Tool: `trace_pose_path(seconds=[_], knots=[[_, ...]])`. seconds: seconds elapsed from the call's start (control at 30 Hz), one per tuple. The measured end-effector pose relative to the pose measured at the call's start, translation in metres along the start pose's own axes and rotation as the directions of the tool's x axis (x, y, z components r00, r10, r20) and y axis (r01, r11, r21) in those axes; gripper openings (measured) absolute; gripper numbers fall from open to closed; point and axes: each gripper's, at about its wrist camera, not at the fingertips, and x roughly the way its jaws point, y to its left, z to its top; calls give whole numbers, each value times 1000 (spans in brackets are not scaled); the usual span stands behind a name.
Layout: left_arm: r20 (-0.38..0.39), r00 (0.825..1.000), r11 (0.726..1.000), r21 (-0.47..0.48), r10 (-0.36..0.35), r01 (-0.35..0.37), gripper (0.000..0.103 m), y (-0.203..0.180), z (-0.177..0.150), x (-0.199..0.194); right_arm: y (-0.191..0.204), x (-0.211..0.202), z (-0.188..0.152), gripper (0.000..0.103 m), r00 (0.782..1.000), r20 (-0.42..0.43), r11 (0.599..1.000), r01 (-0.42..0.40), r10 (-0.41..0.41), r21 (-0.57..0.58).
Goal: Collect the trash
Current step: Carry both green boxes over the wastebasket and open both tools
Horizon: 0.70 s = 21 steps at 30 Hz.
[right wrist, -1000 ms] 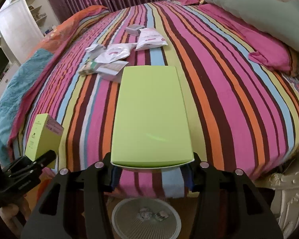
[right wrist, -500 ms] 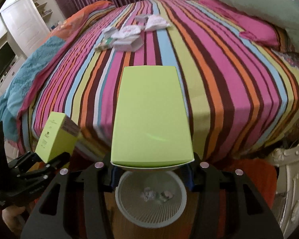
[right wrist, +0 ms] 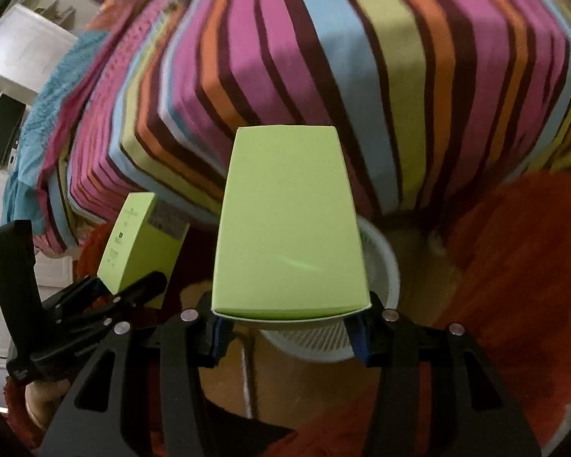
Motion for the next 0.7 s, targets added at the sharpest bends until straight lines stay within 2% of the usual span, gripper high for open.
trace_pose_path(seconds=[0.17,0.27,0.43,0.57,0.63,0.7], knots=[[-117,993,1000,-9,-20,19,60,-1,0,28,-8,27,-1,47,993,-116,999,-11,16,47],[-192,981,999,-23,-37,34,60,0,0,47,-10,43,2,47,983,-182,998,-3,14,63],[-322,945,998,-41,-49,38,60,-1,6,87,-10,69,9,47,963,-266,998,47,-33,48],[-394,918,999,-50,-32,13,61,-4,11,120,-16,91,14,47,946,-317,995,83,-64,47],[-425,904,998,-59,-45,22,61,-7,11,133,-21,99,17,47,940,-330,993,106,-84,48],[-438,897,997,-72,-54,24,61,-8,11,144,-20,105,18,47,935,-345,993,105,-81,51]])
